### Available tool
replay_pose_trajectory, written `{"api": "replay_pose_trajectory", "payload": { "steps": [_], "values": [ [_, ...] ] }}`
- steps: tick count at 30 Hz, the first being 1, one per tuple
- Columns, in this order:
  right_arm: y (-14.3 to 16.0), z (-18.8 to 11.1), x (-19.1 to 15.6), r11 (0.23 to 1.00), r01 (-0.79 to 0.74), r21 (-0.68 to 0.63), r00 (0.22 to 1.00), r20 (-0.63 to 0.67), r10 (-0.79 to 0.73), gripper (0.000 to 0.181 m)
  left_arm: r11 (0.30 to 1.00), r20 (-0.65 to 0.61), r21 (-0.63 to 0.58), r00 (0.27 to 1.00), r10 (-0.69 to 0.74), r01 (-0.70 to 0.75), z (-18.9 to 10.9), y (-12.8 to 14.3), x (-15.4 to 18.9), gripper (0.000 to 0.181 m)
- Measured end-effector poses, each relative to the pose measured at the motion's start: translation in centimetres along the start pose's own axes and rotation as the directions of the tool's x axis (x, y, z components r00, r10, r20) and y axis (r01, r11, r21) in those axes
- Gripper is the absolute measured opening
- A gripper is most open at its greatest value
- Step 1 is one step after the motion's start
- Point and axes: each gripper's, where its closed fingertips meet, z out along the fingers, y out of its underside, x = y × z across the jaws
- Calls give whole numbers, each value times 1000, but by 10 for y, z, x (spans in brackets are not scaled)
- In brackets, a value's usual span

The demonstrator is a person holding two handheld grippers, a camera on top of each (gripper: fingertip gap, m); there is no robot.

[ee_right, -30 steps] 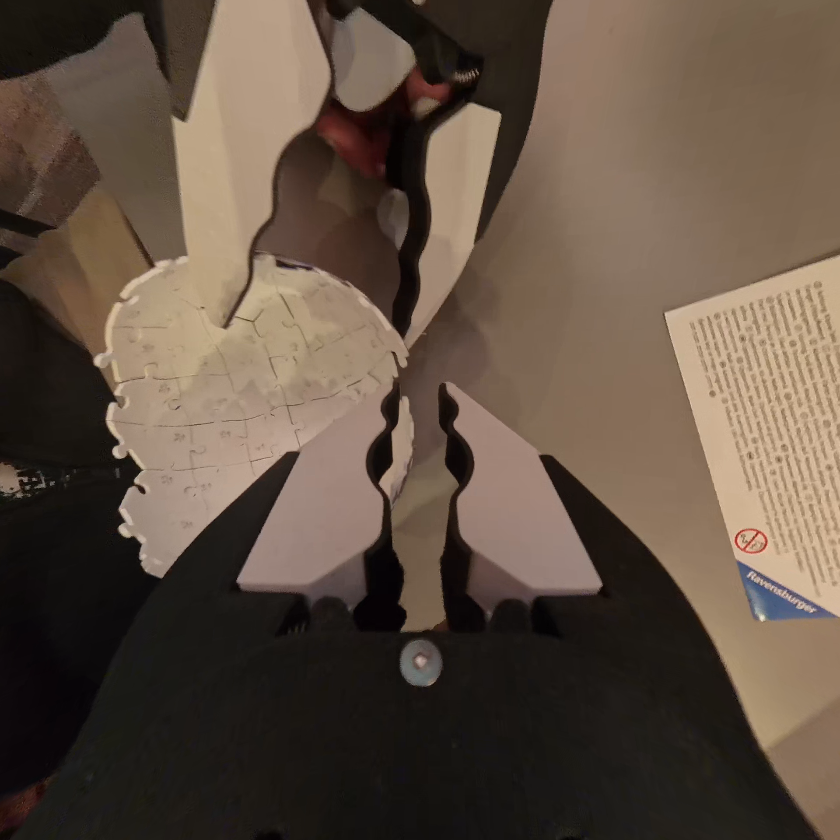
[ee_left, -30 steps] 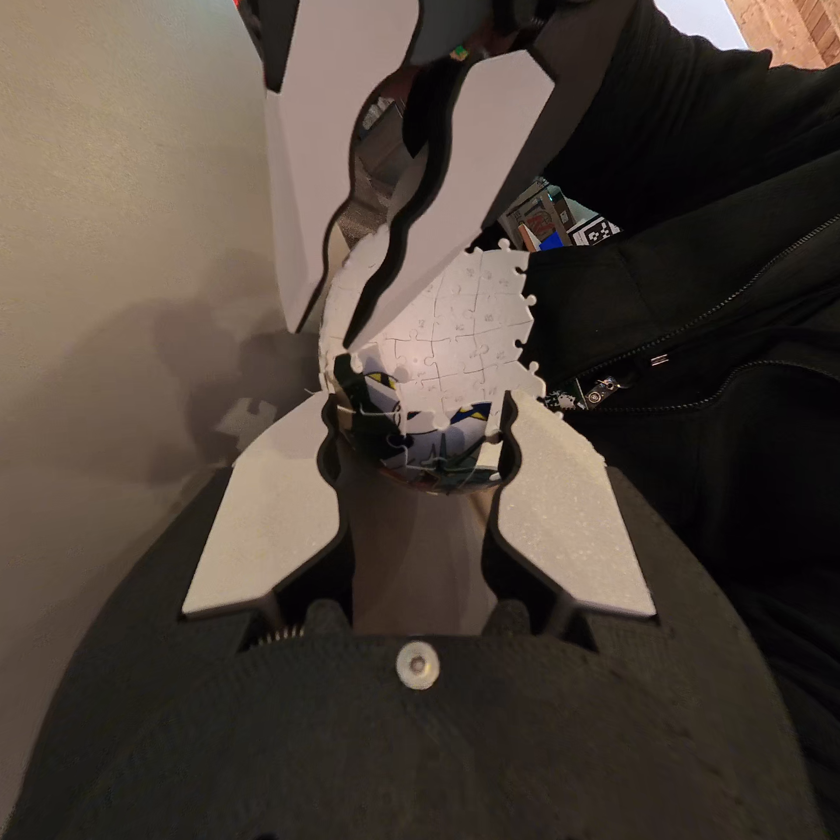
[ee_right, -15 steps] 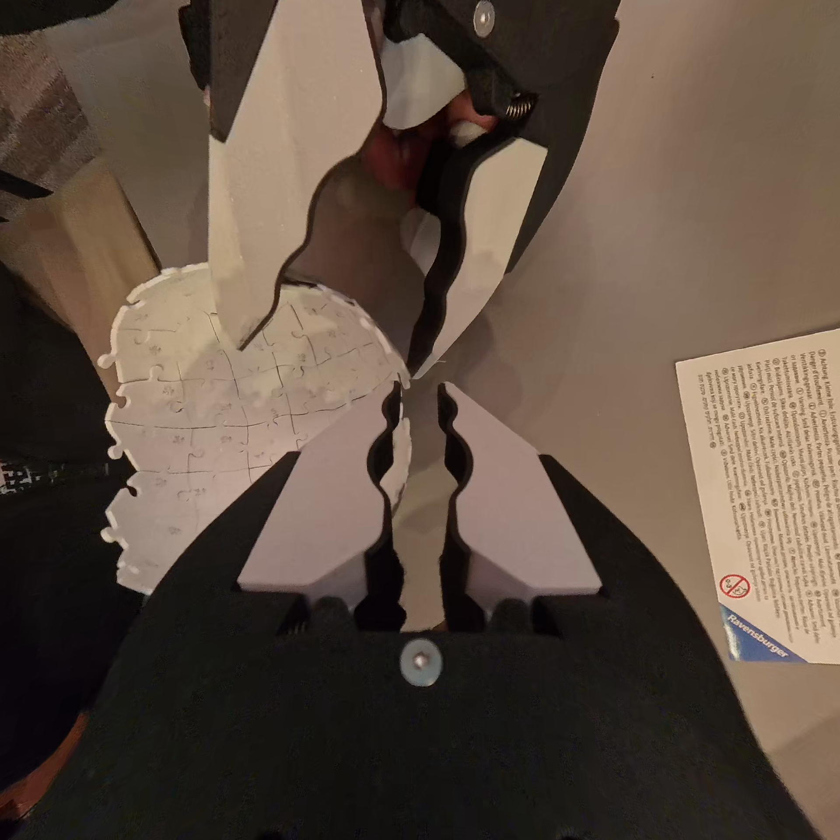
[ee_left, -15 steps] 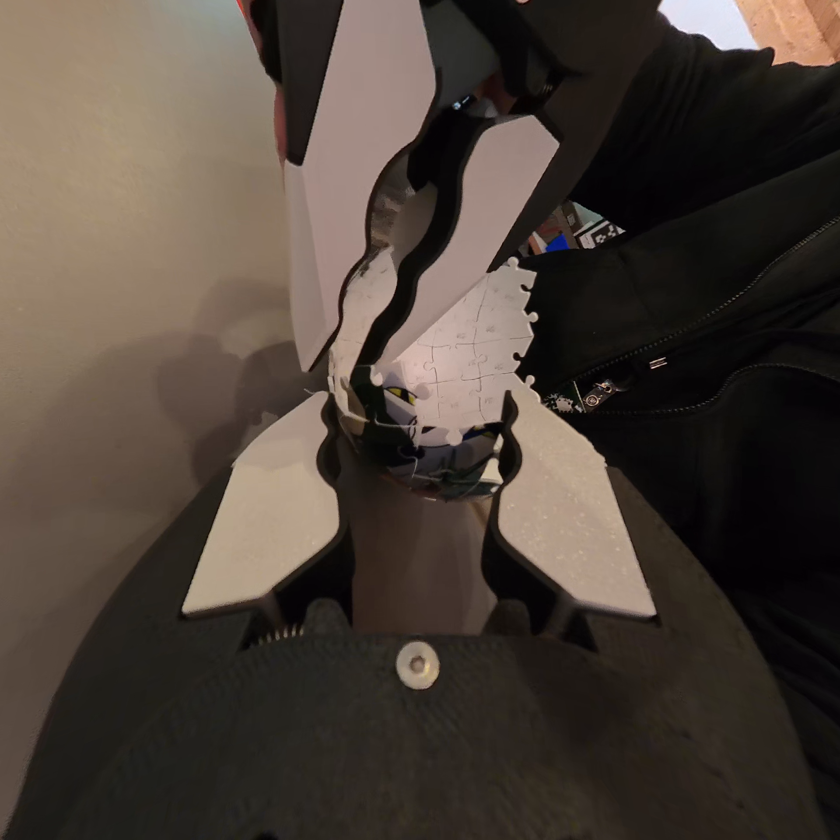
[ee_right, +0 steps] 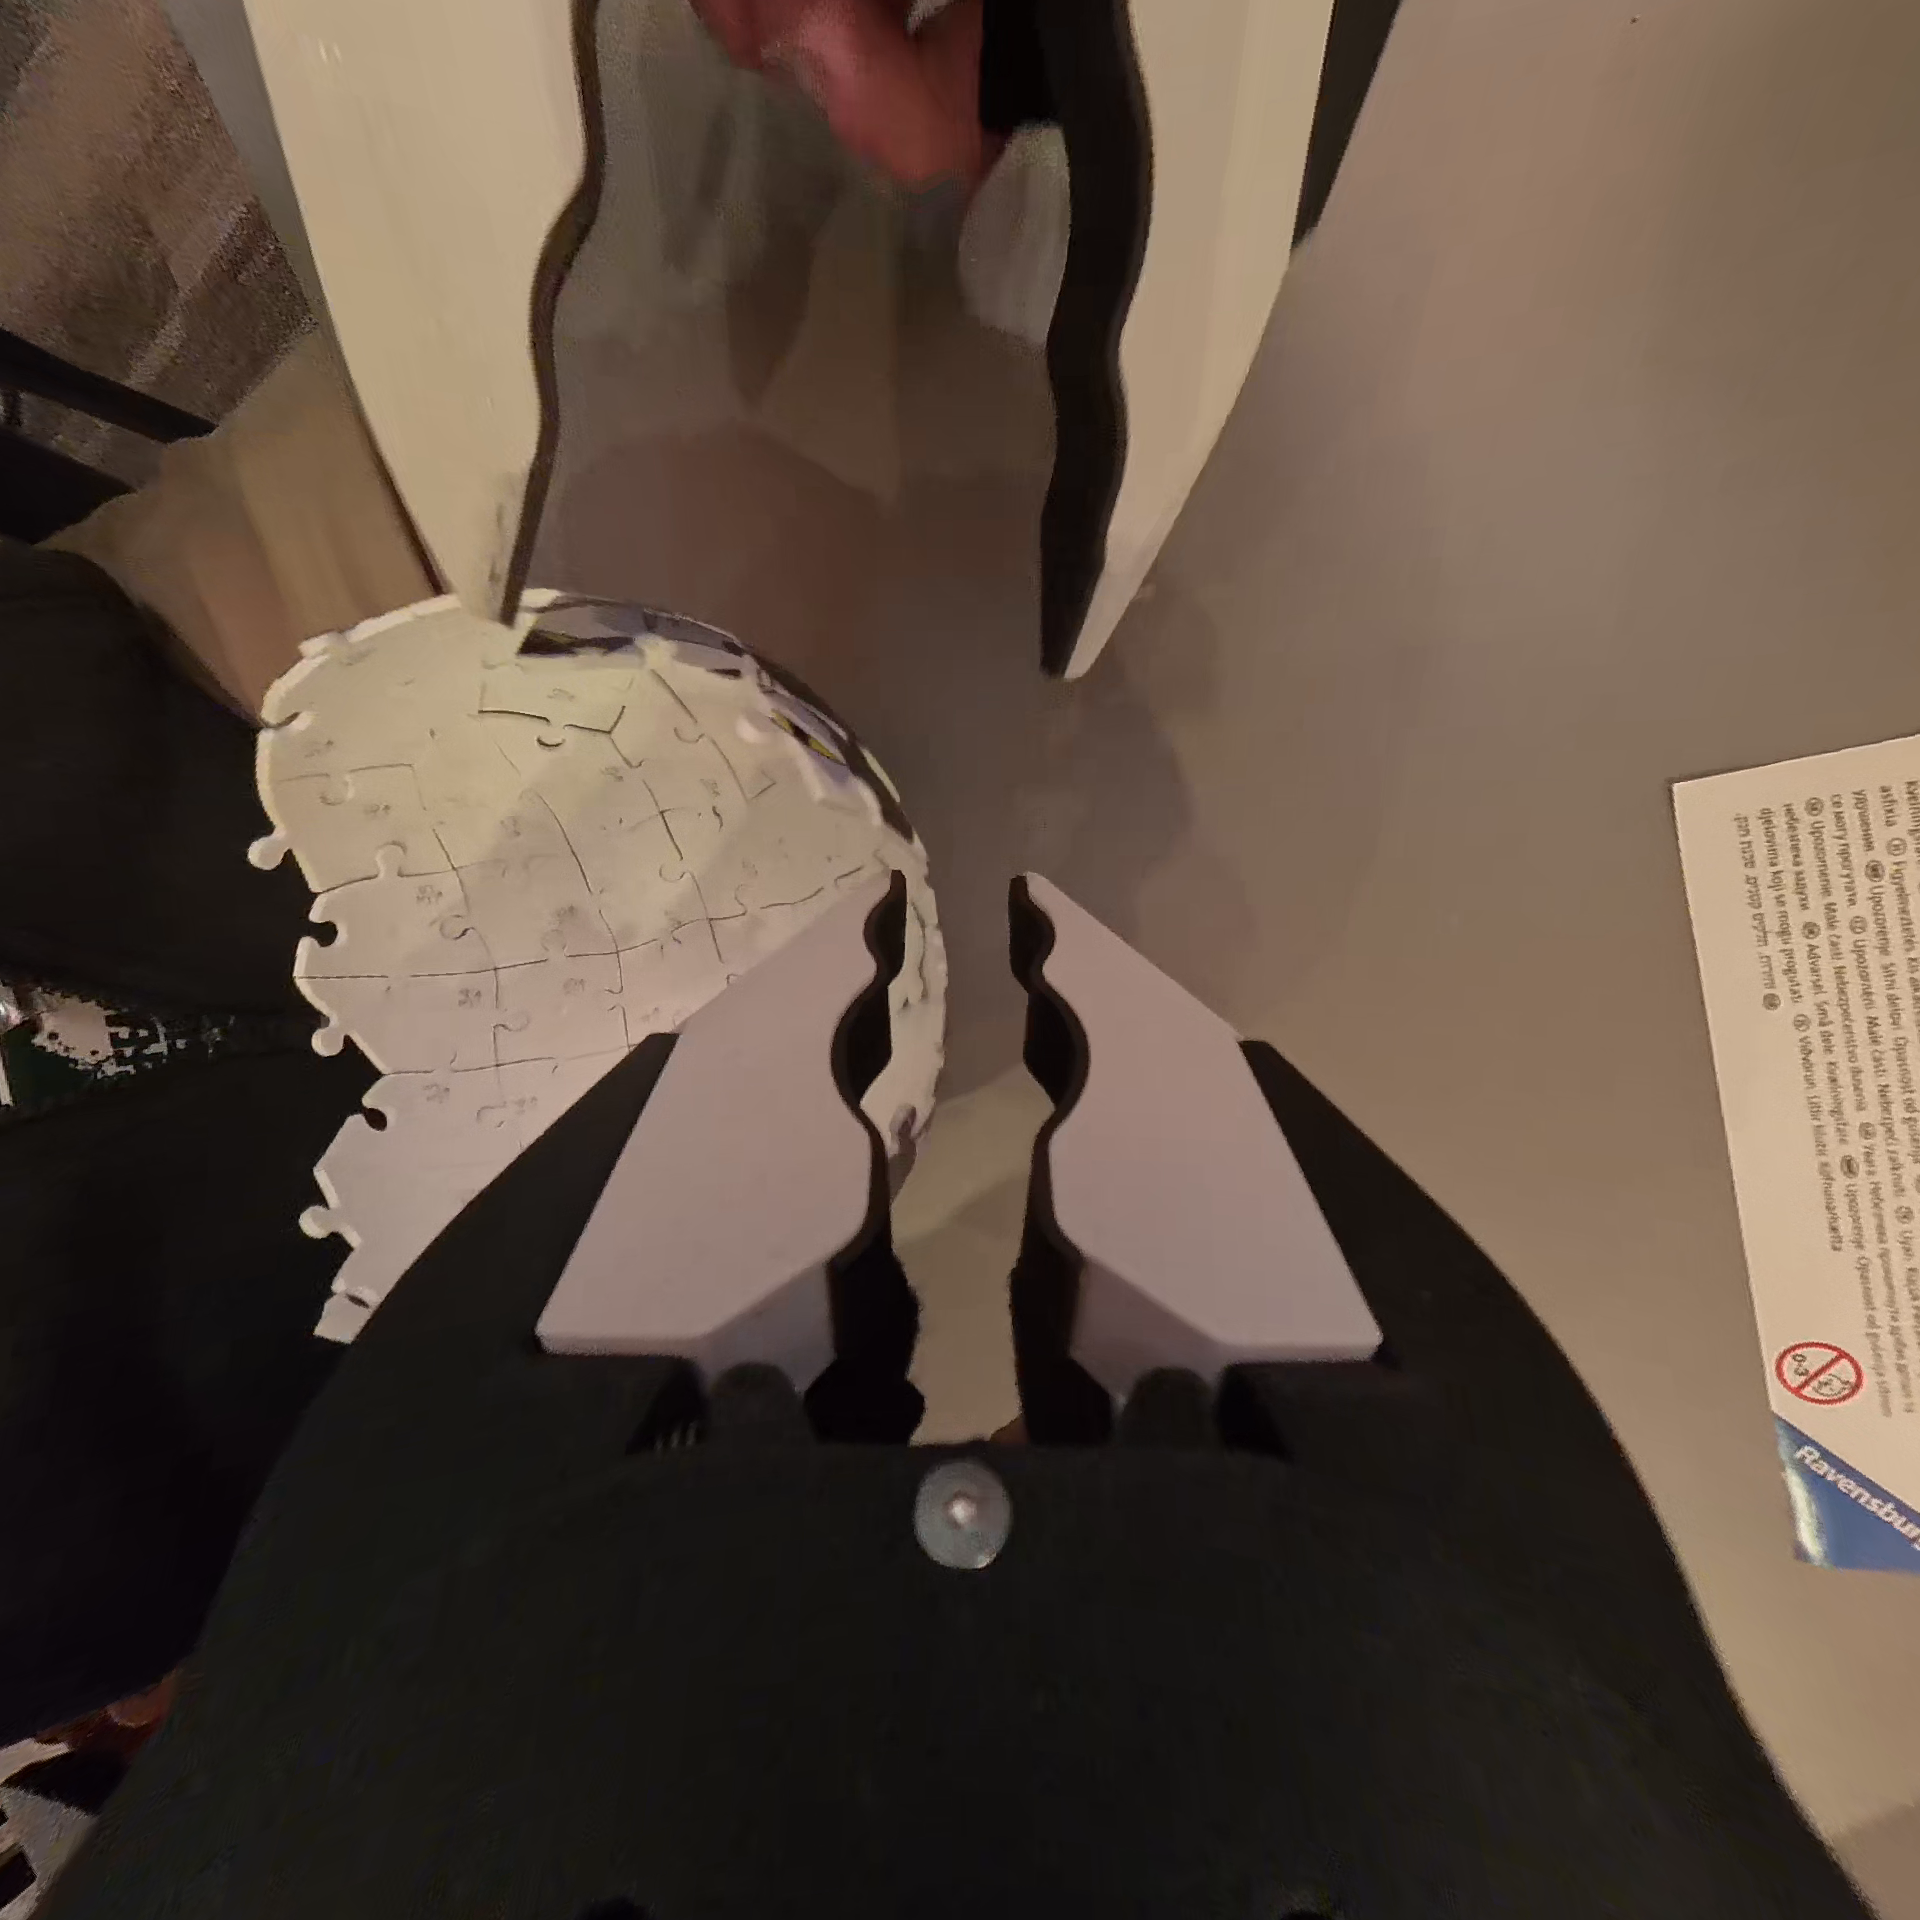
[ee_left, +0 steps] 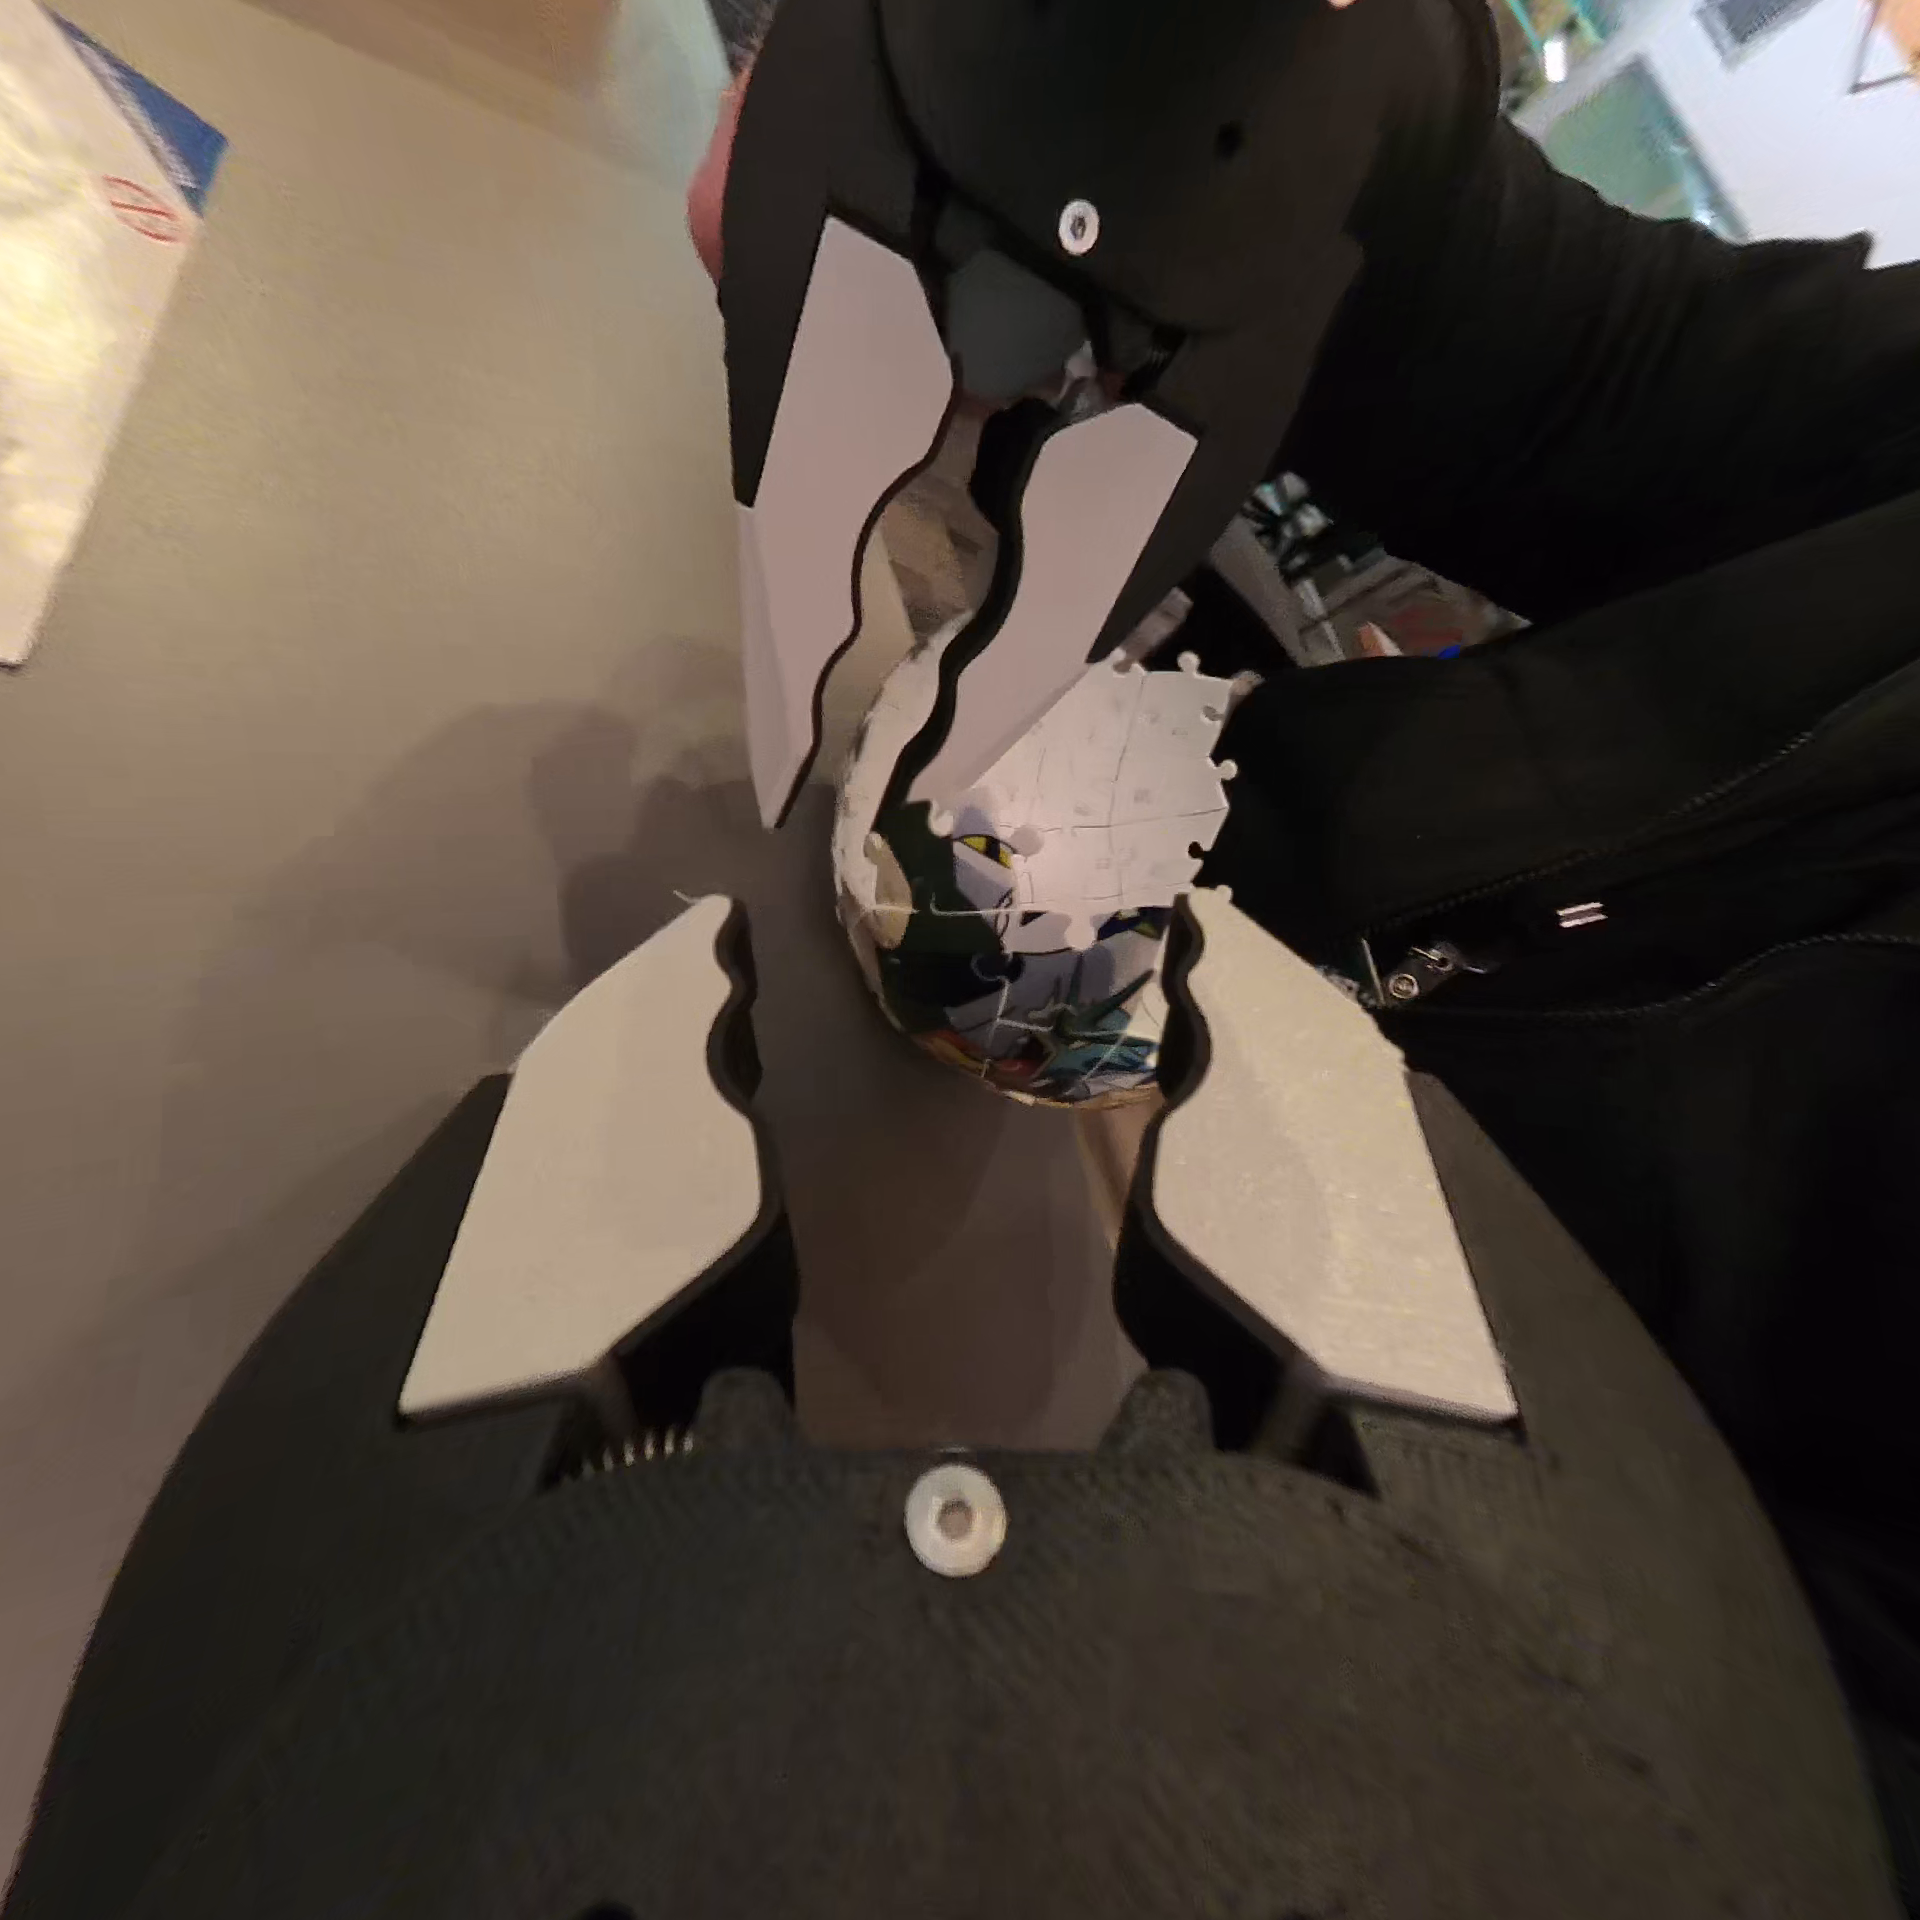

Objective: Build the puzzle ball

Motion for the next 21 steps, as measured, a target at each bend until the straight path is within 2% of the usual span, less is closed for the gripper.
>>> {"api": "replay_pose_trajectory", "payload": {
  "steps": [5, 10, 12, 15, 18, 21],
  "values": [
    [7, -7, -2, 1000, -2, 11, 1000, 17, 2, 18, 998, 144, 53, 989, 10, -17, -14, 2, 15, 78],
    [12, -9, -5, 1000, 16, 17, 999, 31, -17, 20, 981, 293, 191, 956, -36, -22, -21, 12, 41, 78],
    [13, -8, -7, 1000, 18, 17, 999, 44, -19, 20, 978, 324, 208, 945, -43, -26, -15, 23, 55, 78],
    [13, -6, -7, 1000, 22, 19, 998, 52, -23, 20, 951, 338, 309, 936, -102, -8, -3, 31, 71, 79],
    [13, -6, -8, 999, 22, 33, 998, 61, -24, 20, 934, 385, 355, 907, -171, 26, 16, 41, 68, 81],
    [15, -7, -9, 999, 15, 29, 998, 57, -16, 20, 878, 382, 476, 886, -261, 53, 18, 37, 64, 81]
  ]
}}
